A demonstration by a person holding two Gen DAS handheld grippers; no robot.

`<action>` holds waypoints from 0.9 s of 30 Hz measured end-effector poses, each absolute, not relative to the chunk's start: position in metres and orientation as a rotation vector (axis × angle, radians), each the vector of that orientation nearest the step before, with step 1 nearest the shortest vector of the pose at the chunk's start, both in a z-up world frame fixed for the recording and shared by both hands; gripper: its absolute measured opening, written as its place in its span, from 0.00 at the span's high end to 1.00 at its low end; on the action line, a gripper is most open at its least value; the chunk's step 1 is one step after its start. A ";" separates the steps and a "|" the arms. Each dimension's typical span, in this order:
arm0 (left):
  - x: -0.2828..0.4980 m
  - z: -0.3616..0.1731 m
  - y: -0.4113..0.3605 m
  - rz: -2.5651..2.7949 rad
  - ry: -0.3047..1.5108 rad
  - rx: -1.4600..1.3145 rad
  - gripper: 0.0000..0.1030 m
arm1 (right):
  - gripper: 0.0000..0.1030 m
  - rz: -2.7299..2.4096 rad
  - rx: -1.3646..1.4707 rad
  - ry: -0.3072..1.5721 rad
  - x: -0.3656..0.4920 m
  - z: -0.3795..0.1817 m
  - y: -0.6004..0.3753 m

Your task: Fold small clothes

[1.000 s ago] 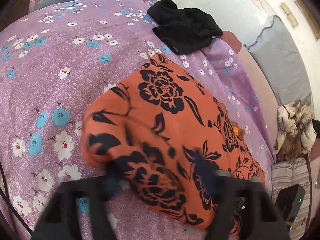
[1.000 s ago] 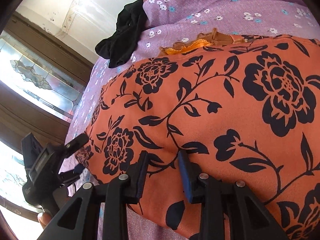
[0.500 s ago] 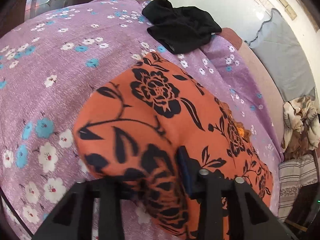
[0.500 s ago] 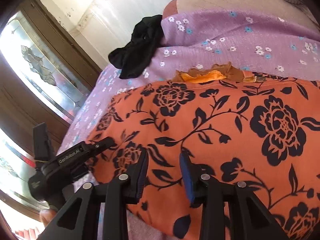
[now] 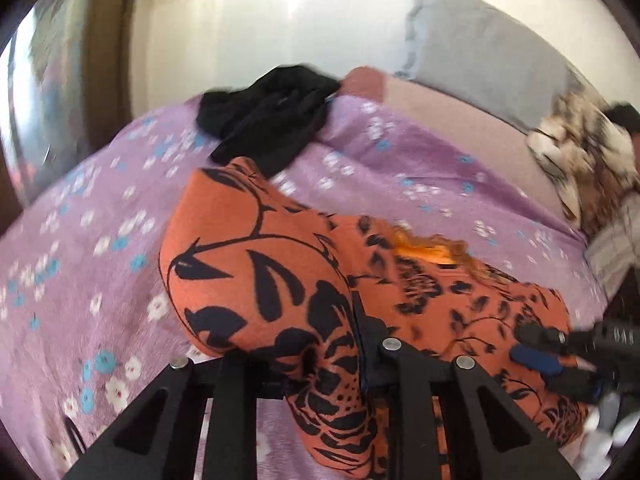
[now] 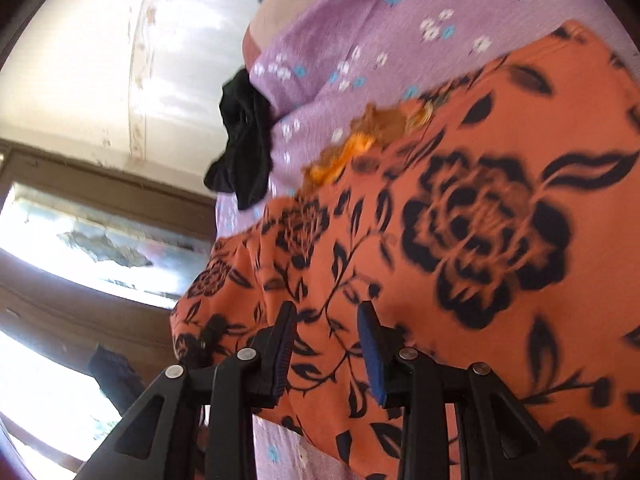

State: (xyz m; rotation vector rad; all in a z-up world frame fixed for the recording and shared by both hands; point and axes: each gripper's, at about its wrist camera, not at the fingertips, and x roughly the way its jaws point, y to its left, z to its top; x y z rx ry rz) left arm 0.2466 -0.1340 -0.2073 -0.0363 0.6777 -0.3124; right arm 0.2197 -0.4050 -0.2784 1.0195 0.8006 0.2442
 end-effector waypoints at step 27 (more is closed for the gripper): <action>0.142 -0.267 -0.296 -0.628 0.555 0.673 0.78 | 0.71 0.296 0.876 0.808 0.258 -0.278 -0.437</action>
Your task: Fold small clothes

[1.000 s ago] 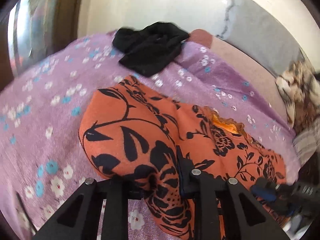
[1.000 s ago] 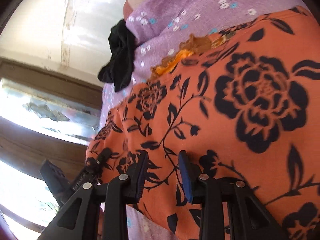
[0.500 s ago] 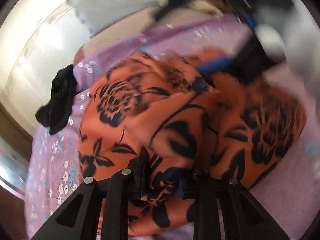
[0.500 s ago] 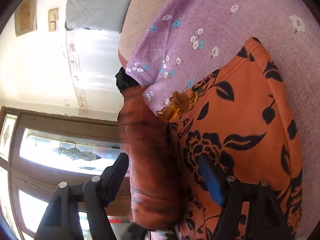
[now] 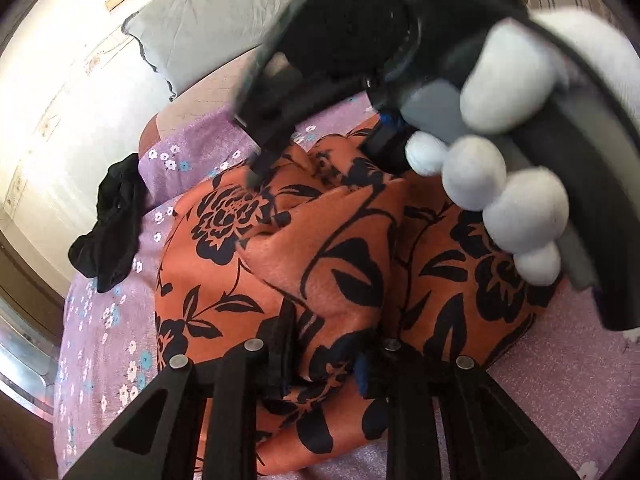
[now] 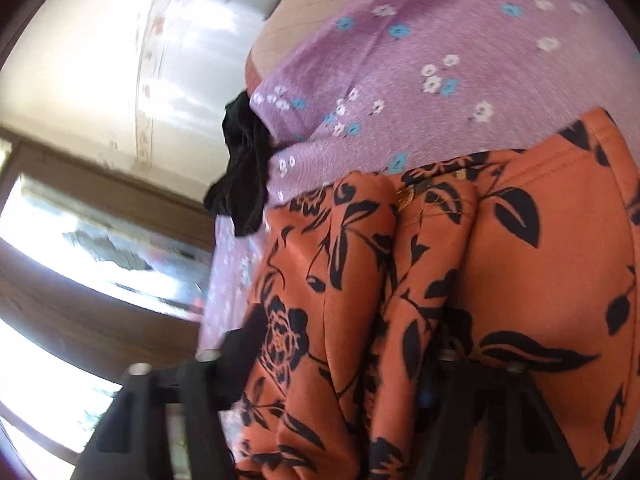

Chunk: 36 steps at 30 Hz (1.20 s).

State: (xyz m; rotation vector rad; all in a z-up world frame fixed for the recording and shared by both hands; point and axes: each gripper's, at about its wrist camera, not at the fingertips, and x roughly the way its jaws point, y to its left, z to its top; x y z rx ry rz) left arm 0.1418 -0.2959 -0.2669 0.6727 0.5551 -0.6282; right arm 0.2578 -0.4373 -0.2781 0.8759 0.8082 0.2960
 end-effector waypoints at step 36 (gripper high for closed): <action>0.250 -0.227 -0.218 -0.577 0.796 0.298 0.17 | 0.77 0.205 0.568 0.775 0.188 -0.213 -0.453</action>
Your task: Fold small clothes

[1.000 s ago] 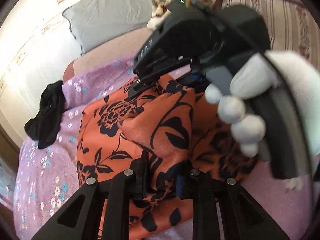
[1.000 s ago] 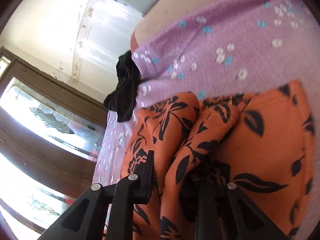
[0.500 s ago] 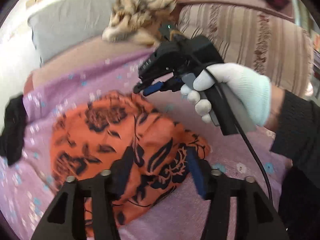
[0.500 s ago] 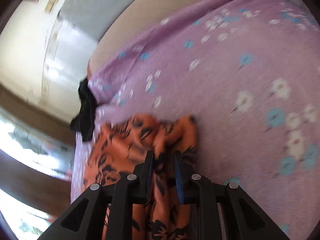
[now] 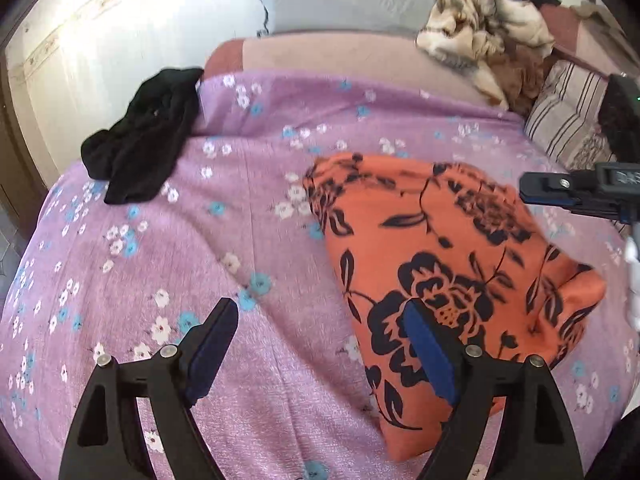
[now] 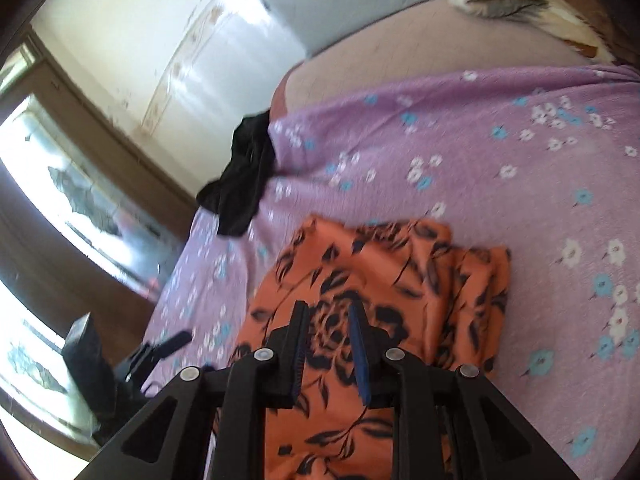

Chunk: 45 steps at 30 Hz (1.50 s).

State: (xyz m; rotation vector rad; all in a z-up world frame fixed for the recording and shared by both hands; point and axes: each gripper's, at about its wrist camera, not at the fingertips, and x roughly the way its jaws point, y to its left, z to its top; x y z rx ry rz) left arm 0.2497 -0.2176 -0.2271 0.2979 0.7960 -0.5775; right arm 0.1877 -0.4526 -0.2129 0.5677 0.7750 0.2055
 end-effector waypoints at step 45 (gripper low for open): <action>0.240 -0.263 -0.227 -0.688 0.966 0.317 0.11 | 0.75 -0.054 0.535 0.896 0.143 -0.262 -0.433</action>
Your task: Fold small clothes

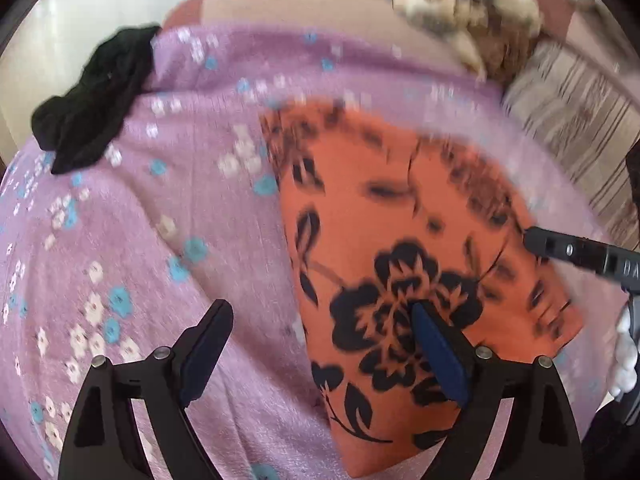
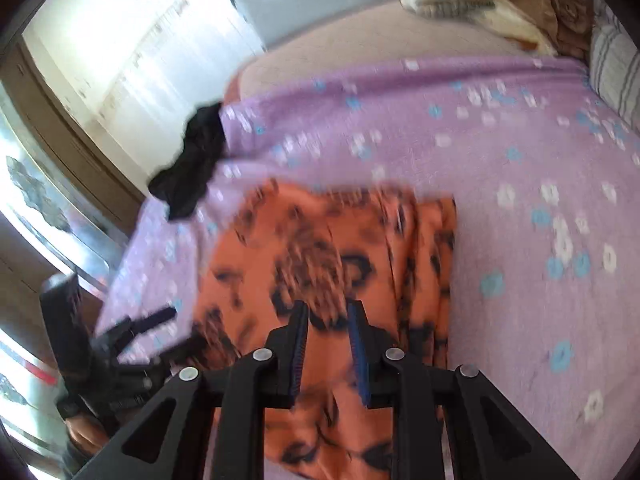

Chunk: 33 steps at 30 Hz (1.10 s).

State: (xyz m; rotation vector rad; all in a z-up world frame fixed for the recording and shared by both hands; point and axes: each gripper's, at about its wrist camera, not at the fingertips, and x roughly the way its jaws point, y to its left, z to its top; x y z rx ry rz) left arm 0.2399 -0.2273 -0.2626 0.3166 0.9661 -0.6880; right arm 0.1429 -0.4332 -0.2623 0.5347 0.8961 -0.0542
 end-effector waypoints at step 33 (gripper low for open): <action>0.247 -0.264 -0.241 -0.633 0.924 0.238 0.00 | 0.64 0.014 0.912 0.786 0.164 -0.269 -0.487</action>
